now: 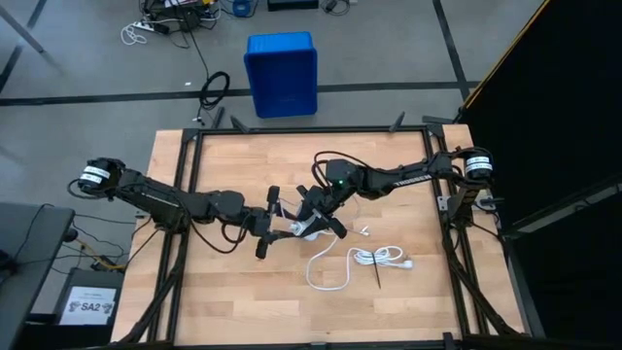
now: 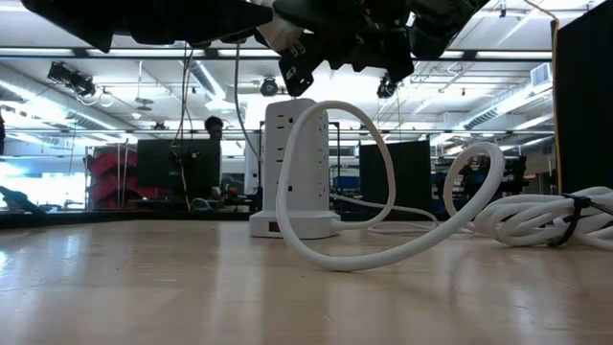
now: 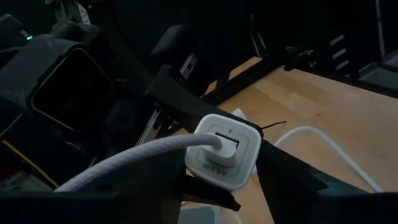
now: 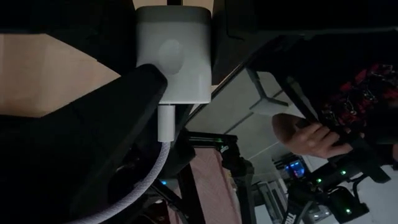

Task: Insert USB
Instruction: Insert the white charger adapter into the white outlet extension

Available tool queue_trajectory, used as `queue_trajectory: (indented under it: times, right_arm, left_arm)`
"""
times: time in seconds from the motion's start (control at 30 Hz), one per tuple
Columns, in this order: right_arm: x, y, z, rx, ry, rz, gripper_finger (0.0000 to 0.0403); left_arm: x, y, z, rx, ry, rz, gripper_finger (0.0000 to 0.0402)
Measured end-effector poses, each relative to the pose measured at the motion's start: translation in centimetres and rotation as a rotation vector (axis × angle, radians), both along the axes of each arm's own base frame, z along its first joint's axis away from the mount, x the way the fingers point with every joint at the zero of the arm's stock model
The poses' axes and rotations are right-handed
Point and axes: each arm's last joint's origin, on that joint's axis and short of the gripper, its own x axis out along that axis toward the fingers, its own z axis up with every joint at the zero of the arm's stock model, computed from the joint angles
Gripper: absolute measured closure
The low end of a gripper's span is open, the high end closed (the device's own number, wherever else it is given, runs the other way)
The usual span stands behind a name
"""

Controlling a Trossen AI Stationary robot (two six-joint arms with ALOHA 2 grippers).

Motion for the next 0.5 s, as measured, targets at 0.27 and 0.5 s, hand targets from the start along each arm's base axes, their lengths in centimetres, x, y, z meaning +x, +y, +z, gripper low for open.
queue_trajectory:
  times: [0.27, 0.5]
  right_arm:
    - [-0.1, 0.0, -0.1, 0.003, 0.007, 0.014, 0.0290]
    - [0.0, 0.3, -0.1, 0.000, 0.007, 0.015, 0.0290]
  left_arm:
    - [0.5, 0.0, -0.6, -0.008, 0.007, -0.021, 0.0235]
    - [1.3, 0.0, -1.3, -0.010, -0.002, -0.016, 0.0216]
